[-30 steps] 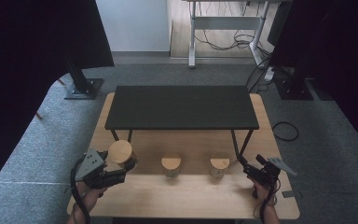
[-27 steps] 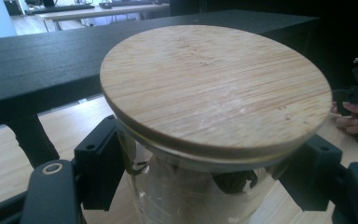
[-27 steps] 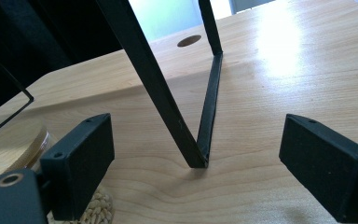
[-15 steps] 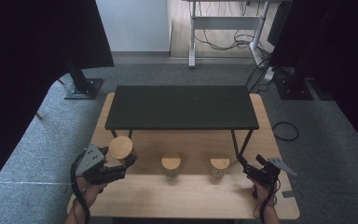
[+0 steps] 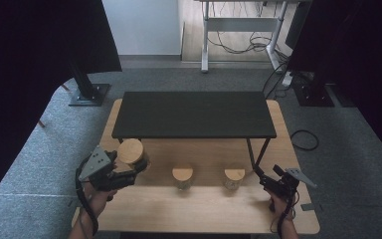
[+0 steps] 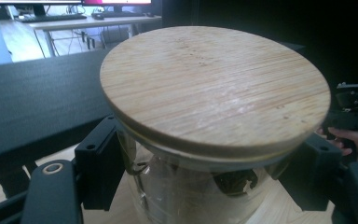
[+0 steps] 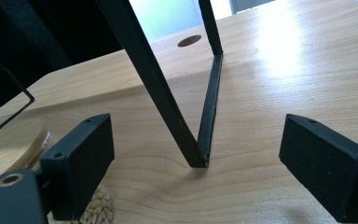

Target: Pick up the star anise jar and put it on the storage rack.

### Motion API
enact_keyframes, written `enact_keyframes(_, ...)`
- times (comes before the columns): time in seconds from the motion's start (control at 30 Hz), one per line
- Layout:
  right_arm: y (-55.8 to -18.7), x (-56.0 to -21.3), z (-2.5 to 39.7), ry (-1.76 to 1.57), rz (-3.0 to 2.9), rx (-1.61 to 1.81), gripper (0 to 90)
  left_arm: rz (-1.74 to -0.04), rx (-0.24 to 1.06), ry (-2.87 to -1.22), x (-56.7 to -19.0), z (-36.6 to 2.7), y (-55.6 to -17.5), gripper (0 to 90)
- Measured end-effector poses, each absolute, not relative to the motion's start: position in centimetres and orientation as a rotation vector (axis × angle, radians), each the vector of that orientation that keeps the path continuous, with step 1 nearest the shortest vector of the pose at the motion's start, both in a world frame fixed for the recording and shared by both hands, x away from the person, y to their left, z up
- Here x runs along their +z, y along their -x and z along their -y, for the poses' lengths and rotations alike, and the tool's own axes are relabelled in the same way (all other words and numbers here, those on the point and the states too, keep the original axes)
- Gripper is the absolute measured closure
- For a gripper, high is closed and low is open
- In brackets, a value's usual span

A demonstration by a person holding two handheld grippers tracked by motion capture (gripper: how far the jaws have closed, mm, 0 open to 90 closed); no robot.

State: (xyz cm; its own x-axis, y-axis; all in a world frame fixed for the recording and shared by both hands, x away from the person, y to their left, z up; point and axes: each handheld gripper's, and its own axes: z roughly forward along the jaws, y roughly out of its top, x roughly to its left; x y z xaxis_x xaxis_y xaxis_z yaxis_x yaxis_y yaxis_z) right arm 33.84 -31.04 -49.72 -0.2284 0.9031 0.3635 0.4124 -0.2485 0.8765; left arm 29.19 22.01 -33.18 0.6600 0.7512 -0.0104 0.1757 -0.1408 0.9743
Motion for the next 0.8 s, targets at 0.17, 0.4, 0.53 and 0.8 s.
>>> enact_keyframes(0.17, -33.9, -49.7, 31.0, -1.591, -1.571, 1.485, 9.8, -0.765, 0.598, -1.678, -32.8, -21.8, -29.7, 24.6)
enact_keyframes(0.4, -33.8, -49.7, 31.0, -1.593, -1.572, 1.487, 9.9, -0.756, 0.600, -1.694, -32.5, -21.4, -30.4, 24.6)
enact_keyframes(0.53, -33.9, -49.7, 31.0, -1.592, -1.578, 1.483, 10.0, -0.752, 0.601, -1.702, -32.3, -21.1, -30.8, 24.7)
enact_keyframes(0.8, -33.9, -49.7, 31.1, -1.595, -1.574, 1.490, 9.9, -0.735, 0.607, -1.697, -31.4, -20.4, -31.4, 24.7)
